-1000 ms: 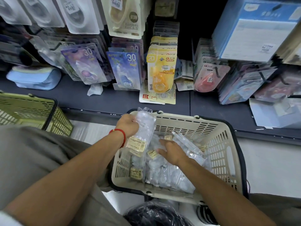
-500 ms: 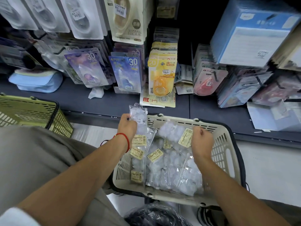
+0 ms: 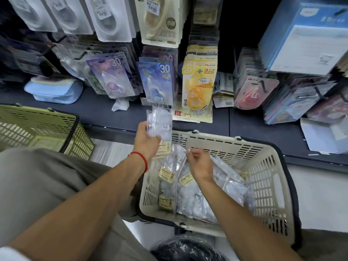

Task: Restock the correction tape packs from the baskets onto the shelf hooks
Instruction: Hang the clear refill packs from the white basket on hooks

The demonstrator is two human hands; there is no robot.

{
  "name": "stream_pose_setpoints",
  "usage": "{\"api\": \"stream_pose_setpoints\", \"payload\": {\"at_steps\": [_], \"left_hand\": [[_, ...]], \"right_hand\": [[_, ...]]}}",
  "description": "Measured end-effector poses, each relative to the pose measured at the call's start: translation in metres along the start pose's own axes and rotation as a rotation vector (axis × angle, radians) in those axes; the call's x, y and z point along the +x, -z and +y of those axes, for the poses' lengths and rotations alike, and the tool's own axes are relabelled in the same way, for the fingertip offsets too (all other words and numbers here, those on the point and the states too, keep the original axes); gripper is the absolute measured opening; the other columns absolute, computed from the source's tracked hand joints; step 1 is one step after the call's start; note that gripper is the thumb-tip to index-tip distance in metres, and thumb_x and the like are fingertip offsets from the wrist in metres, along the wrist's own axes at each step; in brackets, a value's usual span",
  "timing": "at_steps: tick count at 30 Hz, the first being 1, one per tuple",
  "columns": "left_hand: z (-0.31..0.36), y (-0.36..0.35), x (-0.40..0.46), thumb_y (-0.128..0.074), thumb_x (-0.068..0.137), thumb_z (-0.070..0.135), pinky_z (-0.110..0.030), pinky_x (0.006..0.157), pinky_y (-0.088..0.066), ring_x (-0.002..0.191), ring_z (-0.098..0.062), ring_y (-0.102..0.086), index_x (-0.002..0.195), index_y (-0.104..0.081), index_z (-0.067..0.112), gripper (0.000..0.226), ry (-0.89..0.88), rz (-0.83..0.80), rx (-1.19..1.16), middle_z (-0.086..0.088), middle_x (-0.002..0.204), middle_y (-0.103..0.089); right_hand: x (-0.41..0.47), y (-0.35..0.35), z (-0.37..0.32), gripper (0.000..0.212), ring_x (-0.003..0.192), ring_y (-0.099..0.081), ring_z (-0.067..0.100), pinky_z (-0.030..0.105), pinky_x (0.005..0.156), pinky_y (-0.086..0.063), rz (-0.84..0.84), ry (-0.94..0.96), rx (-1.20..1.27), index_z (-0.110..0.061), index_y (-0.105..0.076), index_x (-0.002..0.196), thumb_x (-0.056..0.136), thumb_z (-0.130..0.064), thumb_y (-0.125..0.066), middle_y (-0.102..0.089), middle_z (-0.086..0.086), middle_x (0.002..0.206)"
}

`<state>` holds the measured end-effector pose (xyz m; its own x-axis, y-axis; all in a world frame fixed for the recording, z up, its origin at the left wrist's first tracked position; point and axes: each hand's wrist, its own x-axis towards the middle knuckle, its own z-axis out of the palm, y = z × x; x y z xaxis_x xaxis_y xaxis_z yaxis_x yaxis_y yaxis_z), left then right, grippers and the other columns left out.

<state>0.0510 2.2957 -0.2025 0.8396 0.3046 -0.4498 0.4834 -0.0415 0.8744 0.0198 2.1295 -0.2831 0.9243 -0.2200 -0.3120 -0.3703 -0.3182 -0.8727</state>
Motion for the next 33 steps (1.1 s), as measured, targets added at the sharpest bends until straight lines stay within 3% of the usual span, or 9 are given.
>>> {"api": "stream_pose_setpoints", "payload": {"at_steps": [2, 5, 8, 12, 17, 21, 26, 30, 33], "left_hand": [[0.000, 0.010, 0.003, -0.060, 0.094, -0.015, -0.058, 0.095, -0.059, 0.111, -0.033, -0.070, 0.127, -0.051, 0.026, 0.053, 0.017, 0.013, 0.009, -0.010, 0.123, -0.068], [-0.006, 0.018, 0.005, -0.059, 0.093, -0.016, -0.059, 0.081, -0.063, 0.098, -0.036, -0.074, 0.121, -0.053, 0.028, 0.052, 0.075, 0.021, 0.001, -0.009, 0.115, -0.069], [-0.010, 0.018, 0.009, -0.057, 0.092, -0.011, -0.055, 0.076, -0.064, 0.094, -0.034, -0.073, 0.117, -0.055, 0.029, 0.047, 0.082, 0.036, -0.023, -0.007, 0.109, -0.069], [-0.009, 0.006, 0.010, -0.055, 0.088, -0.001, -0.030, 0.064, -0.050, 0.082, -0.017, -0.065, 0.120, -0.057, 0.029, 0.044, -0.031, 0.132, 0.046, 0.001, 0.098, -0.067], [-0.025, -0.020, 0.004, -0.046, 0.092, 0.003, -0.036, 0.075, -0.049, 0.084, -0.025, -0.058, 0.128, -0.051, 0.023, 0.041, 0.055, 0.126, 0.016, -0.004, 0.097, -0.059], [-0.028, -0.027, 0.006, -0.042, 0.099, 0.000, -0.040, 0.088, -0.044, 0.086, -0.024, -0.050, 0.126, -0.048, 0.016, 0.031, 0.179, 0.162, -0.065, -0.007, 0.104, -0.049], [-0.017, -0.025, -0.002, -0.054, 0.102, 0.036, -0.054, 0.100, -0.056, 0.105, -0.040, -0.072, 0.123, -0.061, 0.015, 0.031, 0.424, -0.078, -0.414, -0.014, 0.114, -0.071], [-0.028, -0.020, 0.002, -0.072, 0.099, 0.022, -0.048, 0.059, -0.065, 0.080, -0.028, -0.080, 0.130, -0.052, 0.023, 0.037, 0.215, -0.022, -0.232, -0.012, 0.117, -0.073], [-0.031, -0.014, 0.007, -0.074, 0.098, 0.019, -0.034, 0.050, -0.059, 0.074, -0.021, -0.079, 0.129, -0.054, 0.026, 0.038, 0.154, -0.008, -0.211, -0.006, 0.115, -0.074]], "right_hand": [[0.004, -0.009, 0.020, 0.030, 0.109, -0.071, 0.031, 0.034, 0.090, -0.054, -0.179, -0.137, -0.186, -0.002, -0.074, 0.114, 0.101, -0.029, -0.069, -0.076, 0.011, 0.115], [0.005, -0.015, 0.033, 0.027, 0.090, -0.067, 0.027, 0.033, 0.080, -0.051, -0.304, -0.170, -0.200, -0.004, -0.071, 0.088, 0.103, -0.025, -0.066, -0.071, 0.012, 0.091], [0.007, -0.007, 0.032, 0.024, 0.083, -0.063, 0.023, 0.033, 0.075, -0.048, -0.285, -0.139, -0.091, -0.017, -0.060, 0.082, 0.105, -0.023, -0.059, -0.068, 0.010, 0.087], [0.007, 0.023, 0.023, 0.027, 0.073, -0.059, 0.018, 0.026, 0.059, -0.048, -0.113, -0.145, 0.145, -0.020, -0.056, 0.081, 0.107, -0.022, -0.047, -0.060, -0.001, 0.077], [0.001, 0.023, 0.003, 0.017, 0.088, -0.072, 0.026, 0.045, 0.081, -0.058, -0.264, -0.159, 0.442, -0.011, -0.063, 0.094, 0.106, -0.018, -0.054, -0.073, 0.015, 0.094], [-0.003, 0.019, -0.002, 0.025, 0.078, -0.073, 0.022, 0.029, 0.060, -0.056, -0.312, -0.080, 0.378, -0.012, -0.065, 0.083, 0.106, -0.012, -0.054, -0.069, 0.008, 0.080], [0.001, 0.015, -0.012, 0.012, 0.080, -0.073, 0.011, 0.029, 0.068, -0.057, -0.214, 0.099, 0.180, -0.019, -0.074, 0.095, 0.103, -0.022, -0.066, -0.077, -0.004, 0.088], [0.006, 0.010, 0.003, 0.017, 0.073, -0.068, 0.018, 0.028, 0.059, -0.055, -0.123, 0.071, 0.164, -0.020, -0.074, 0.099, 0.103, -0.034, -0.067, -0.074, 0.002, 0.090], [0.001, 0.010, 0.046, 0.027, 0.108, -0.067, 0.026, 0.023, 0.081, -0.047, -0.193, 0.094, -0.327, -0.012, -0.071, 0.115, 0.107, -0.034, -0.059, -0.073, 0.008, 0.115]]}}
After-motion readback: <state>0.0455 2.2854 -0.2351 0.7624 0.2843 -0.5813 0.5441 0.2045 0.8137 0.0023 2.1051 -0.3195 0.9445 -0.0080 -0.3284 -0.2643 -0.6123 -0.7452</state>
